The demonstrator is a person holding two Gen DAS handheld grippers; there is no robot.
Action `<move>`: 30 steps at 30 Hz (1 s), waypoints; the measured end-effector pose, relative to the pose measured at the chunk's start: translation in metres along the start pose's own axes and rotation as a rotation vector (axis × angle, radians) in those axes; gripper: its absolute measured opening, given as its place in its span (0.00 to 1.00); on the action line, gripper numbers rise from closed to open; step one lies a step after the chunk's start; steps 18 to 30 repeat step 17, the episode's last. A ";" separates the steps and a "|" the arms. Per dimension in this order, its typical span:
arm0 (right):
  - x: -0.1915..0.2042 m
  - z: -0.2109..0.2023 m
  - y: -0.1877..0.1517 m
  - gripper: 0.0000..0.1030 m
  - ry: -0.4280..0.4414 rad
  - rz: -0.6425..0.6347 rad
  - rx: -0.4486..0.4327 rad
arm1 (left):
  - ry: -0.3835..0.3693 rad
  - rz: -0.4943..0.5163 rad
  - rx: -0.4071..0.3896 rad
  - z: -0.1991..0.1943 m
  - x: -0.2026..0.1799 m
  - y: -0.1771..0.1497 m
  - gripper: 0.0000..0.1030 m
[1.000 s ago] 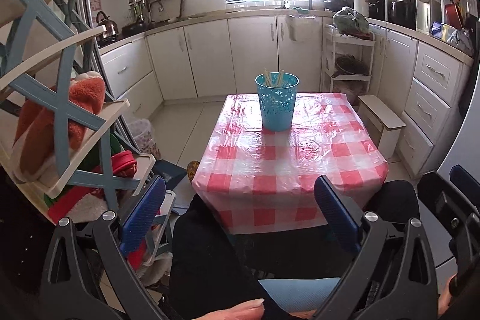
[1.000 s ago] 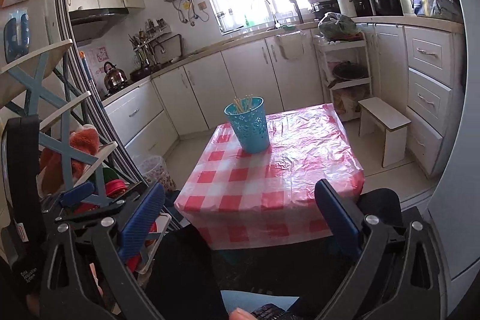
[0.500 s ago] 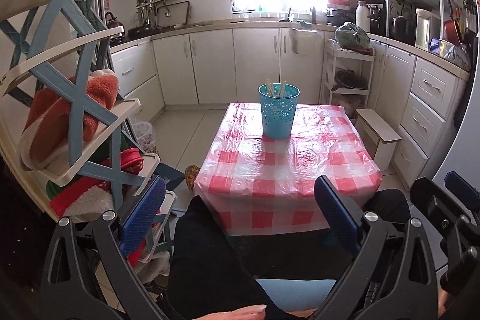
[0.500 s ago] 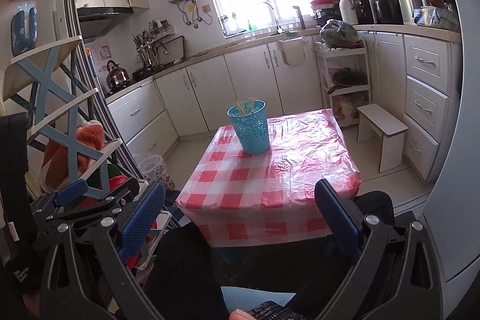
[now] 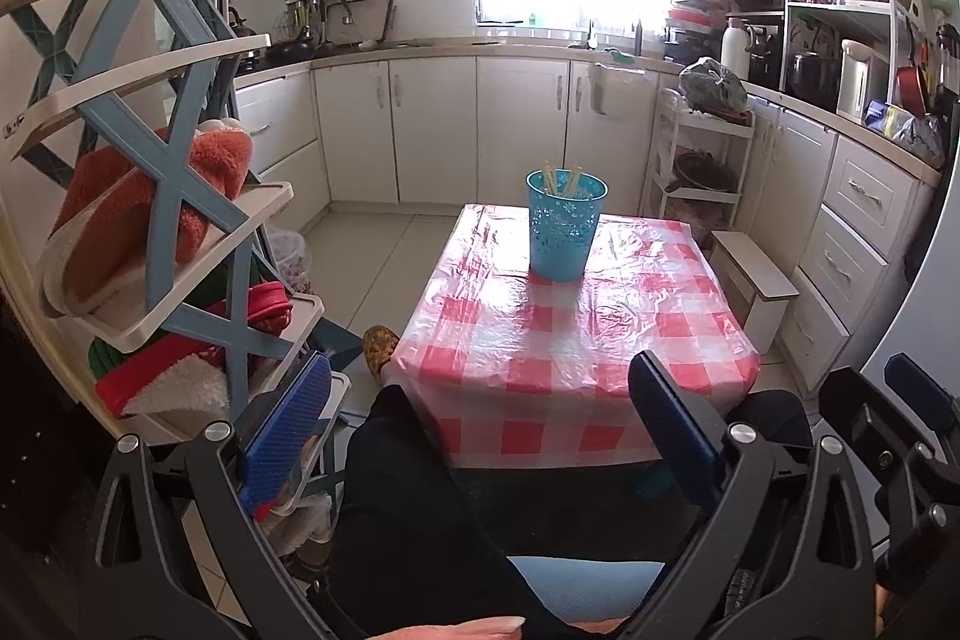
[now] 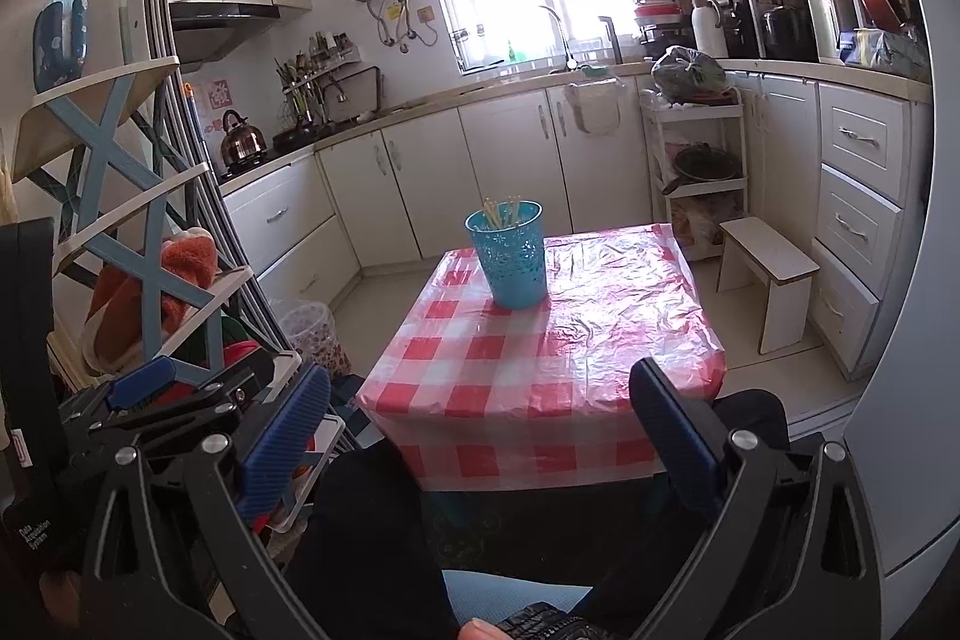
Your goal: Organize utensils
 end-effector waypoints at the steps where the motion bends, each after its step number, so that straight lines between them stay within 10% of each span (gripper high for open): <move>1: 0.000 0.000 0.000 0.93 0.001 0.000 -0.002 | 0.000 -0.003 -0.001 0.000 0.000 0.000 0.93; 30: 0.002 -0.005 0.001 0.93 0.003 -0.012 -0.028 | -0.030 -0.003 -0.032 -0.004 -0.003 -0.002 0.93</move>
Point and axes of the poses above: each gripper's, at about its wrist camera, not at the fingertips, and z roughly the way its jaws point, x to its left, y to its top, the point moved 2 cm from there along z, roughly the way its jaws point, and after that the axes turned 9 degrees about -x, right-handed, at the moved point
